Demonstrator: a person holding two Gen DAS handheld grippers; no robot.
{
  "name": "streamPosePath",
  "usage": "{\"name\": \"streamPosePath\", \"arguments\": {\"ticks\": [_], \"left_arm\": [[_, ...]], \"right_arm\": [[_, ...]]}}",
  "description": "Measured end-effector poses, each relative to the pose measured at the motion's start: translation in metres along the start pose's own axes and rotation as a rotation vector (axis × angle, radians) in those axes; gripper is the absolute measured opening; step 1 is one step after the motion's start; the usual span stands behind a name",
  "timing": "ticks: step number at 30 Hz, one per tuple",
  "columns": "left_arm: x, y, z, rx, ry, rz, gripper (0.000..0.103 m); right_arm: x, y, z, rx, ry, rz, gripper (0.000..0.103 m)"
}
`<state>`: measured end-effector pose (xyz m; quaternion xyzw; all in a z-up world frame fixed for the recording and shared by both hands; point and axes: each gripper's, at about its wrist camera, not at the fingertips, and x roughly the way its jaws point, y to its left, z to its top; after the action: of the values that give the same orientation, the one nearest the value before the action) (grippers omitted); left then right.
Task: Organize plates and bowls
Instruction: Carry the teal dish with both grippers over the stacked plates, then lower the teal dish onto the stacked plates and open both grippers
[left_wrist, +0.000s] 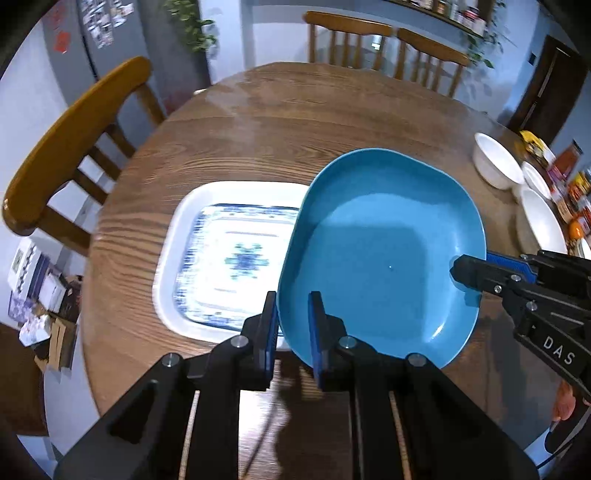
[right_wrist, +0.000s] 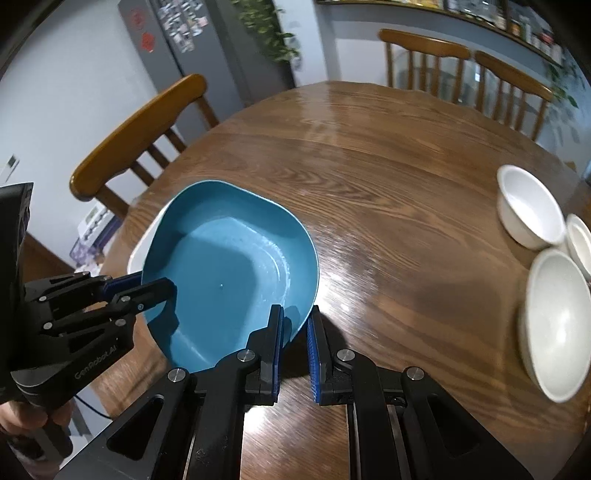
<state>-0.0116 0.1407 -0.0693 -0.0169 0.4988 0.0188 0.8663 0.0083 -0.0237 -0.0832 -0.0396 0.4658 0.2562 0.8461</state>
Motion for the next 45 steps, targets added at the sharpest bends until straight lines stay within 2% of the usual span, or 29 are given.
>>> {"name": "streamPosePath", "arguments": {"ticks": [14, 26, 36, 45], "left_arm": [[0.013, 0.065, 0.005, -0.082, 0.025, 0.074, 0.014], [0.032, 0.072, 0.001, -0.093, 0.078, 0.078, 0.014], [0.037, 0.071, 0.000, -0.084, 0.088, 0.077, 0.018], [0.036, 0.070, 0.000, -0.087, 0.088, 0.077, 0.017]], "right_arm": [[0.046, 0.048, 0.037, -0.070, 0.046, 0.054, 0.013], [0.074, 0.055, 0.043, -0.072, 0.115, 0.032, 0.013], [0.078, 0.059, 0.044, -0.096, 0.117, -0.009, 0.014], [0.077, 0.064, 0.045, -0.102, 0.125, -0.036, 0.014]]}}
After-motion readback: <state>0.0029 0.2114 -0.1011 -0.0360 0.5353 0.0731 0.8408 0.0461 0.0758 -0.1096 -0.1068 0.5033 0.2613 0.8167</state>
